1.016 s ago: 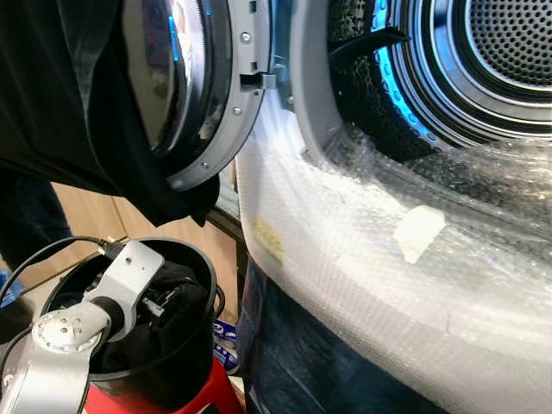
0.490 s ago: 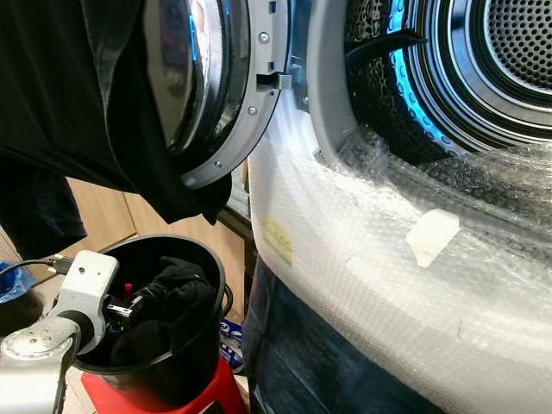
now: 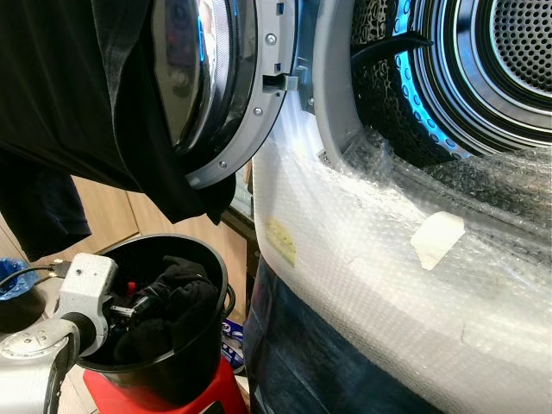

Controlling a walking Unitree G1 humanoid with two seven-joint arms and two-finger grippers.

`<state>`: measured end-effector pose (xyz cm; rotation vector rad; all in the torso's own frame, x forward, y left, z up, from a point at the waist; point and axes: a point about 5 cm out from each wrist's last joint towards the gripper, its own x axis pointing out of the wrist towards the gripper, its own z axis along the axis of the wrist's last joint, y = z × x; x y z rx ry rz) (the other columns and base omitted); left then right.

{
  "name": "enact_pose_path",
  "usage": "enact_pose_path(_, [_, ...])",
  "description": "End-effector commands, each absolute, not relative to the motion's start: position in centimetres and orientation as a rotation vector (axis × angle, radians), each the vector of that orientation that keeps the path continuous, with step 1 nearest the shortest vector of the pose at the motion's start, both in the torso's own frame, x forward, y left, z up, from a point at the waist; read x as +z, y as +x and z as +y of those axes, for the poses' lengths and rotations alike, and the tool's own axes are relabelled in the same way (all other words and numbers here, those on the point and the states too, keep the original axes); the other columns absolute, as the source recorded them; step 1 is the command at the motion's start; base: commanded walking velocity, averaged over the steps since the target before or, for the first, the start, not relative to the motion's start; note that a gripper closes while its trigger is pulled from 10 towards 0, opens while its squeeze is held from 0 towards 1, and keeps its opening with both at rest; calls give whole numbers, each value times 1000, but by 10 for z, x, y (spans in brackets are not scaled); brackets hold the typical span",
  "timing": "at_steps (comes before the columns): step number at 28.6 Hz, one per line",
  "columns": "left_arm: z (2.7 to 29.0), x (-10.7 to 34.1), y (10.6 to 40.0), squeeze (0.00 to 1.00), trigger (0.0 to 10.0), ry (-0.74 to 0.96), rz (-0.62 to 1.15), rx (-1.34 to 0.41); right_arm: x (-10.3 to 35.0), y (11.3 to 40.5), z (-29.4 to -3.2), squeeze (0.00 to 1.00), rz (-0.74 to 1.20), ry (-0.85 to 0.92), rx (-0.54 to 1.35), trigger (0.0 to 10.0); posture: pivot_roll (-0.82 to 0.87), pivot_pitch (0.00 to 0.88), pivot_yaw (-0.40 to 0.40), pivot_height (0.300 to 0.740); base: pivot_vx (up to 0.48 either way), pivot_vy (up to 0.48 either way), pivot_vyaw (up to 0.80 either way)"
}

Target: Clothes washing

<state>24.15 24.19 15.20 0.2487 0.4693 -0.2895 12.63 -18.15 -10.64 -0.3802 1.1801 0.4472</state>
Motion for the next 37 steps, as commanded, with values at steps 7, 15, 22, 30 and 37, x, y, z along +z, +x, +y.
enact_pose_path(7, [239,147,232,0,10000,330,521,-408,-111,112,-180,0,1232,-376,444,10000,314,1,-72,740,0,0,0])
enact_pose_path(15, [251,141,237,0,10000,396,552,-368,-111,112,-181,0,1232,-377,447,10000,303,2,-74,740,0,0,0])
enact_pose_path(22, [263,159,250,0,10000,395,451,-242,-111,112,-182,0,1226,-381,436,10000,304,7,-79,740,0,0,0])
enact_pose_path(30, [272,164,259,0,10000,336,355,-157,-111,112,-178,0,1223,-400,463,10000,304,1,-80,740,0,0,0])
enact_pose_path(37, [279,148,260,0,10000,318,390,-129,-112,111,-178,0,1226,-410,460,10000,299,0,-81,740,0,0,0])
